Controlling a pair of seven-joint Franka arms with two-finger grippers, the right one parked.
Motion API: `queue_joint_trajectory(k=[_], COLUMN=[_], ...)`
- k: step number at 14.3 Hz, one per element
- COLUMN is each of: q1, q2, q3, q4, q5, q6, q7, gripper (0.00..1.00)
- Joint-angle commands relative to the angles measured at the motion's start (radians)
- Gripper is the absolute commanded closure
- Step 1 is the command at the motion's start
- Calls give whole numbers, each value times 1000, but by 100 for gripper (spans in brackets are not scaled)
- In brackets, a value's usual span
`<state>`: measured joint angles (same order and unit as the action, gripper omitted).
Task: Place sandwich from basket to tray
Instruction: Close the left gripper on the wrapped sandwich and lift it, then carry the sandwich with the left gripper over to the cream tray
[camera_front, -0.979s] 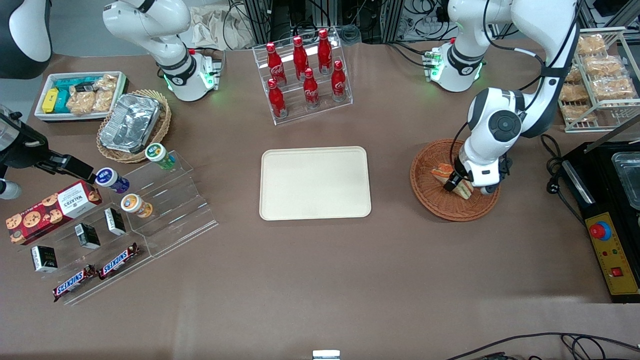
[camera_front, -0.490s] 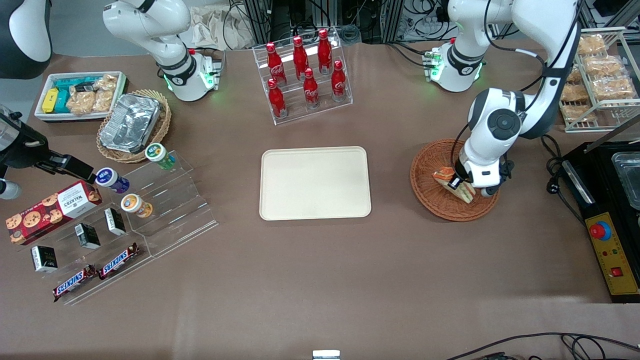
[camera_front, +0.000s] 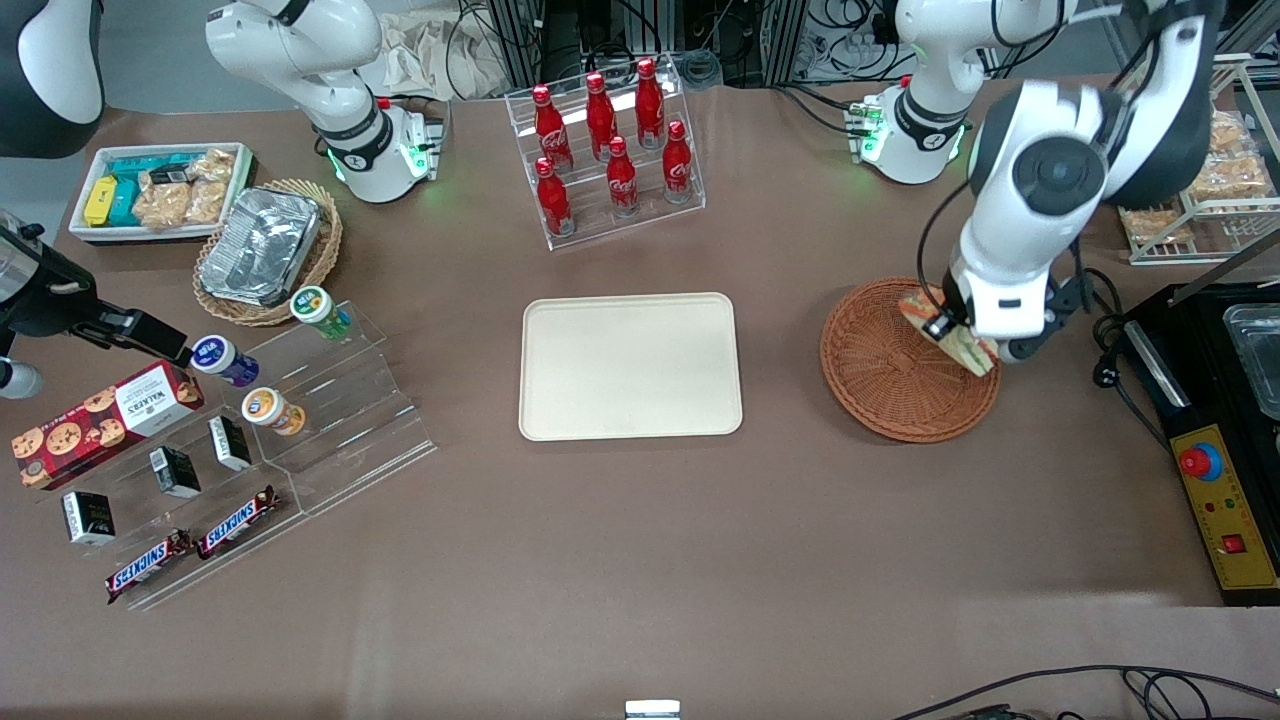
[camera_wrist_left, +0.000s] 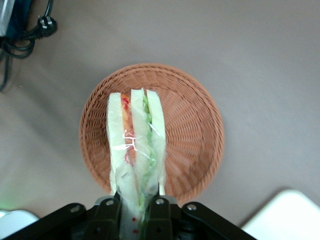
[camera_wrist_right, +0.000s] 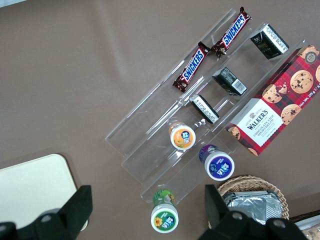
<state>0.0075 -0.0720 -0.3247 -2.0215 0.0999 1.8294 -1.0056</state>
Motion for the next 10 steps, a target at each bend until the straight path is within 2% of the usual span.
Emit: queue_joint_trajectory(k=[1,3,5,10], q1=[2,2,2,-20], q2=[5,-8,3,20], q3=[-43,-82,-149,-301], q4=[64,67,111,110], q5=[-29,-37,-58,-51], q6=[-93,-85,-72,10], q7=[192,263,269,269], gripper=[100,100,100,100])
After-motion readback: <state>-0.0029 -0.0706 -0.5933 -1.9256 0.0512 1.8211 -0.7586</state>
